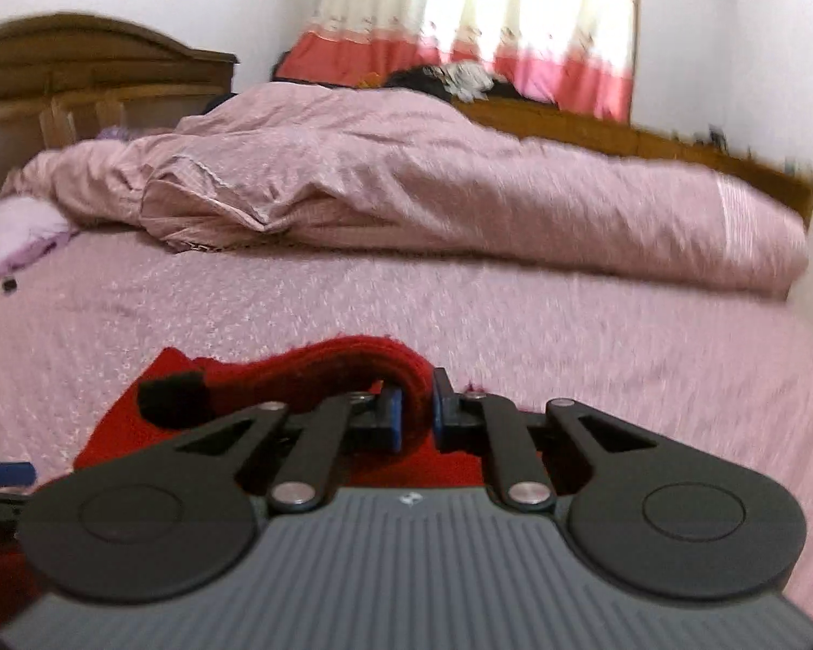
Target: Fold small clothes
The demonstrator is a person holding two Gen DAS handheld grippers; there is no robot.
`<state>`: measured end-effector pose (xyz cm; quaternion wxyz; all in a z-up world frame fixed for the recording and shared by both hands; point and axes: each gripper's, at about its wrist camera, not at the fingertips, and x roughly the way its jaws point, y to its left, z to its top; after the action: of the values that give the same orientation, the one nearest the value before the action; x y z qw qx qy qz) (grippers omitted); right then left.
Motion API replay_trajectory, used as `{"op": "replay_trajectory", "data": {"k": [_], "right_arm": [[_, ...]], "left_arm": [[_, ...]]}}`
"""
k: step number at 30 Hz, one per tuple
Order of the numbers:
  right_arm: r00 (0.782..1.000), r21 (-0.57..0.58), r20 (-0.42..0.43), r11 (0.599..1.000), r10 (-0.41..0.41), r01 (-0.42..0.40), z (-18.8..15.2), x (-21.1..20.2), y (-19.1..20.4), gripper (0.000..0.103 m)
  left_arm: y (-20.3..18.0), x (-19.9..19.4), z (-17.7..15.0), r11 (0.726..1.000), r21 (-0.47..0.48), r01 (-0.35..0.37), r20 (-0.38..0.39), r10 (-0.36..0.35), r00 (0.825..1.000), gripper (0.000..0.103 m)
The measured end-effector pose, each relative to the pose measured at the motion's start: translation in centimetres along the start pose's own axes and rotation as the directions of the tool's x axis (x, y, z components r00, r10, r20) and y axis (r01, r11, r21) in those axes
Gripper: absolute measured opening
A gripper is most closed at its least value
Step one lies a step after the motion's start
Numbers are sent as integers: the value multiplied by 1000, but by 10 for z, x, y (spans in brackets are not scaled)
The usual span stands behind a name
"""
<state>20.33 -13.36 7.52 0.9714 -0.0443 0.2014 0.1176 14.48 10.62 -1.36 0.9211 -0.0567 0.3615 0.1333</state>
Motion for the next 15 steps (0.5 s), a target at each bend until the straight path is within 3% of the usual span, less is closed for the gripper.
{"op": "replay_trajectory", "data": {"k": [3,6,8,15], "right_arm": [[995,177,-82,983,57,-42,-18,17,-23,15],[986,389,-118,919,115,-60,-37,24,-51,18],[986,477,-109,876,129,-62,-46,22,-64,36],[990,534,-103,845,96,-27,-61,6,-86,38]], "left_arm": [[1,0,0,1000,-6,5,-3,-5,1000,65],[2,0,1,1000,-8,9,-6,-9,1000,66],[2,1,1,1000,-6,7,-6,-7,1000,66],[-1,1,1,1000,-3,-2,-6,2,1000,66]]}}
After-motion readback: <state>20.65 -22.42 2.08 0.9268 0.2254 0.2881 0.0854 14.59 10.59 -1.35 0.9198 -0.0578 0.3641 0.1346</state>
